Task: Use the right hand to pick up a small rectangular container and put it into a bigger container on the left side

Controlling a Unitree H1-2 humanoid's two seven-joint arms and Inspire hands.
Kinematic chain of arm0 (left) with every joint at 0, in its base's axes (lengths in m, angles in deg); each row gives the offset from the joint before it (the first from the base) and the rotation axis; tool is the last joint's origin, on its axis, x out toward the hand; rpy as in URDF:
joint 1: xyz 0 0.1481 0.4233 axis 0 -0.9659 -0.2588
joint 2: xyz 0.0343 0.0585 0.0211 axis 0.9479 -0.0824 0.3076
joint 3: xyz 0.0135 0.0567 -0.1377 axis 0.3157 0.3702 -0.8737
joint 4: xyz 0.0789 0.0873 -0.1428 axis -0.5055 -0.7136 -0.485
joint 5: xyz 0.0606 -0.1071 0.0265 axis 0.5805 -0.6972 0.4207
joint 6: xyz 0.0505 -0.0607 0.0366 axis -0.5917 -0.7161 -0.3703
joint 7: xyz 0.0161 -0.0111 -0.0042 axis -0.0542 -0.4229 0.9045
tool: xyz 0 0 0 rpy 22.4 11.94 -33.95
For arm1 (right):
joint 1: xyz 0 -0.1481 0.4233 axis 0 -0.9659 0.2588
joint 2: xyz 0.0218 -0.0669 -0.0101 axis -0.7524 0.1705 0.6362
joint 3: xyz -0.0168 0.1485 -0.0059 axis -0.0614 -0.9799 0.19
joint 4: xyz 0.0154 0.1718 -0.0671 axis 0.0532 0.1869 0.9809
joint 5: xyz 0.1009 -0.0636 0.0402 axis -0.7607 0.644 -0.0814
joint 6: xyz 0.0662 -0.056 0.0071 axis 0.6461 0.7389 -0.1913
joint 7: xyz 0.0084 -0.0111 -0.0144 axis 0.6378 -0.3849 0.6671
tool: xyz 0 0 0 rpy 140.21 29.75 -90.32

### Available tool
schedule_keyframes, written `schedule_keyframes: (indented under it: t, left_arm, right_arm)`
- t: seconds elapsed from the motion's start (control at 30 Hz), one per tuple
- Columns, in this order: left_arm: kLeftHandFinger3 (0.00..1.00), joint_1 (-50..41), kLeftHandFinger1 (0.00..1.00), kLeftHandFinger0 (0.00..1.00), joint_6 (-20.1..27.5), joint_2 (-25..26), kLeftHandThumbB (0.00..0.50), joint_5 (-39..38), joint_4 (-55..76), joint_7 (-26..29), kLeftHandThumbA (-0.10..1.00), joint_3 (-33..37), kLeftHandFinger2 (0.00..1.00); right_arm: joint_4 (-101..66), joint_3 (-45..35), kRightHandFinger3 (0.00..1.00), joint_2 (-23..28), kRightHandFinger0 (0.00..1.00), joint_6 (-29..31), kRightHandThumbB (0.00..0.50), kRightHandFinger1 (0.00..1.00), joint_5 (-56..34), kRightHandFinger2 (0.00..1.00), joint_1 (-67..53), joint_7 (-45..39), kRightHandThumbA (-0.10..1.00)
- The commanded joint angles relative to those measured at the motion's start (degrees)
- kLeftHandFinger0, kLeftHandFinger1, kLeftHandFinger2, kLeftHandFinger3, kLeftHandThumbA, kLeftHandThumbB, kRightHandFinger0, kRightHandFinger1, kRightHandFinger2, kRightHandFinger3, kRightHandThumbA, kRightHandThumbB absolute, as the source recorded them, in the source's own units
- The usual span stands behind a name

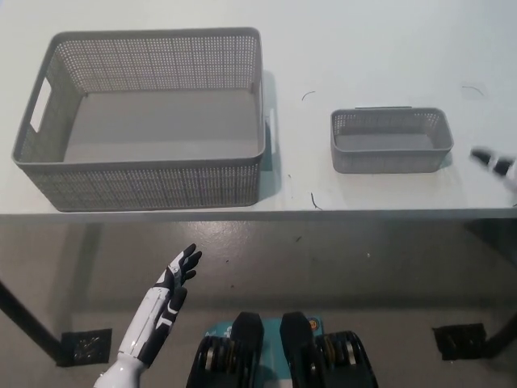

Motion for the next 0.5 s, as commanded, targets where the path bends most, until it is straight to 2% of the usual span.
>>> schedule_keyframes:
  t: [0.0, 0.07, 0.13, 0.27, 0.33, 0.47]
  left_arm:
    - [1.0, 2.33, 1.0, 1.0, 1.7, 1.15, 0.377, 0.38, 0.72, -1.03, 1.0, -0.09, 1.0]
    - [1.0, 2.63, 1.0, 1.0, 1.28, 1.39, 0.375, 0.53, 0.62, -1.22, 1.0, -0.06, 1.0]
    - [1.0, 2.33, 1.0, 1.0, 1.42, 1.44, 0.375, 0.31, 0.55, -1.3, 1.0, -0.1, 1.0]
    - [1.0, 2.59, 1.0, 1.0, 1.5, 1.4, 0.375, 0.02, 0.14, -1.32, 1.0, -0.26, 1.0]
    - [1.0, 2.82, 1.0, 1.0, 1.8, 1.54, 0.365, 0.25, -0.17, -1.3, 1.0, -0.25, 1.0]
    - [1.0, 2.6, 1.0, 1.0, 2.3, 1.56, 0.369, 0.48, -0.47, -1.29, 1.0, -0.15, 1.0]
  right_arm:
    - [6.48, 6.03, 1.0, 12.12, 1.0, -18.82, 0.338, 1.0, 1.79, 1.0, 23.97, -17.99, 0.96]
    - [14.6, 11.15, 1.0, 13.19, 1.0, -19.27, 0.389, 1.0, 4.21, 1.0, 31.94, -23.27, 0.96]
    - [19.79, 13.96, 1.0, 13.54, 1.0, -17.3, 0.392, 1.0, 5.48, 1.0, 35.41, -25.3, 0.98]
    - [33.05, 20.96, 1.0, 13.69, 1.0, -13.5, 0.435, 1.0, 9.35, 1.0, 44.21, -31.07, 1.0]
    - [40.73, 25.13, 1.0, 12.81, 1.0, -12.72, 0.499, 1.0, 11.96, 1.0, 49.05, -33.94, 1.0]
    - [50.39, 31.52, 1.0, 10.34, 1.0, -11.47, 0.5, 1.0, 15.4, 1.0, 54.43, -37.0, 1.0]
